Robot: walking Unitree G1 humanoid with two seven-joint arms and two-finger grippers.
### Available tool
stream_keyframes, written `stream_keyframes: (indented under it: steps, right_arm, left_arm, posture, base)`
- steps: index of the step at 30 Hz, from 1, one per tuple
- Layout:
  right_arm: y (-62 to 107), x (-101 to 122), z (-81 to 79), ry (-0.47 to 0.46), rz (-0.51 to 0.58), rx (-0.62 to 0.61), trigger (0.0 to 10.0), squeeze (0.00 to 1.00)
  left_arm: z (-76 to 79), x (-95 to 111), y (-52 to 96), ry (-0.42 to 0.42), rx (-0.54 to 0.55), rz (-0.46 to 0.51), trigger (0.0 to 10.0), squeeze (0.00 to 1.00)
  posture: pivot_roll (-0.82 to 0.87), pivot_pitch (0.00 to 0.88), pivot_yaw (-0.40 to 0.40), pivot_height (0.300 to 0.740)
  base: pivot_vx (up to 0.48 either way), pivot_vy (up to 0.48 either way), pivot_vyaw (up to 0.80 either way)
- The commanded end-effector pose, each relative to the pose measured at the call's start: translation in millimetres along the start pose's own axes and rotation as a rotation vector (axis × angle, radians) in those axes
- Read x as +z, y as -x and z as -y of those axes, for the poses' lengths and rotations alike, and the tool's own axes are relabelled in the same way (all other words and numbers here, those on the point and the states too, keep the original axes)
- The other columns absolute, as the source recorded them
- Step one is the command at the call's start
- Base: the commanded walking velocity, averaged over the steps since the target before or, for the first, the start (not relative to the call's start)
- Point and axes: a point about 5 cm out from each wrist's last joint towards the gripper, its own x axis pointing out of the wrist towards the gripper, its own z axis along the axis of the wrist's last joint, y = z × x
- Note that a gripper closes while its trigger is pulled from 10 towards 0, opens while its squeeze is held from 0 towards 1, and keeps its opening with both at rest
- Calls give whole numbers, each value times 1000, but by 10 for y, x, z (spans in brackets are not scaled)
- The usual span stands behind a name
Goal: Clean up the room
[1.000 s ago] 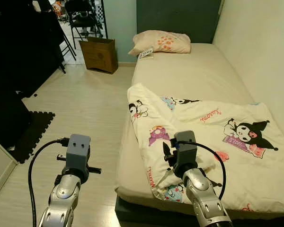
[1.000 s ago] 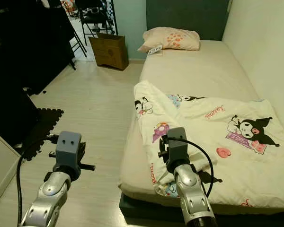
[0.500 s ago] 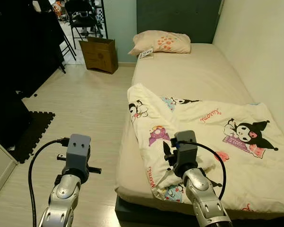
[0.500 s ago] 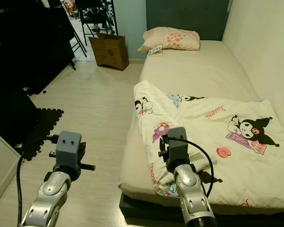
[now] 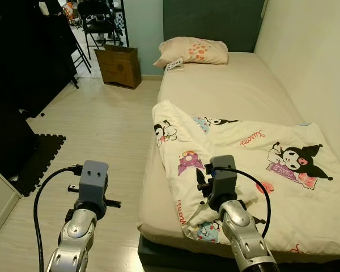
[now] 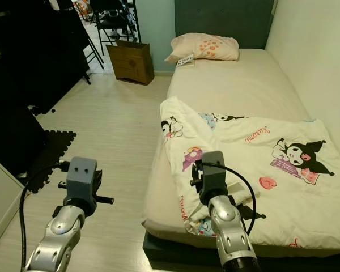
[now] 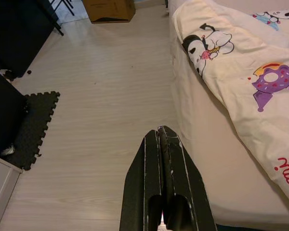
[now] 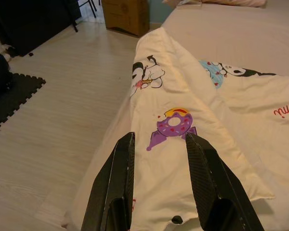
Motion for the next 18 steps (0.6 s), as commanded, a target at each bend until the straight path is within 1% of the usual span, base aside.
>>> stream_keyframes:
  steps: [1, 13, 18]
  right_arm:
    - [4, -30, -9, -13, -6, -1, 10000, 0]
    - [4, -36, -15, -10, -10, 10, 10000, 0]
    - [5, -33, -15, -6, -7, 16, 10000, 0]
  left_arm:
    - [-38, -30, 7, -11, 13, -11, 10000, 0]
    - [-46, -47, 25, -10, 22, -18, 10000, 0]
    - [-59, -51, 31, -8, 30, -19, 10000, 0]
  posture:
    - [-56, 70, 44, 690]
    - [-55, 73, 37, 635]
    - [-55, 75, 36, 635]
  base:
    - [0, 0, 0]
    - [0, 0, 0]
    - [0, 0, 0]
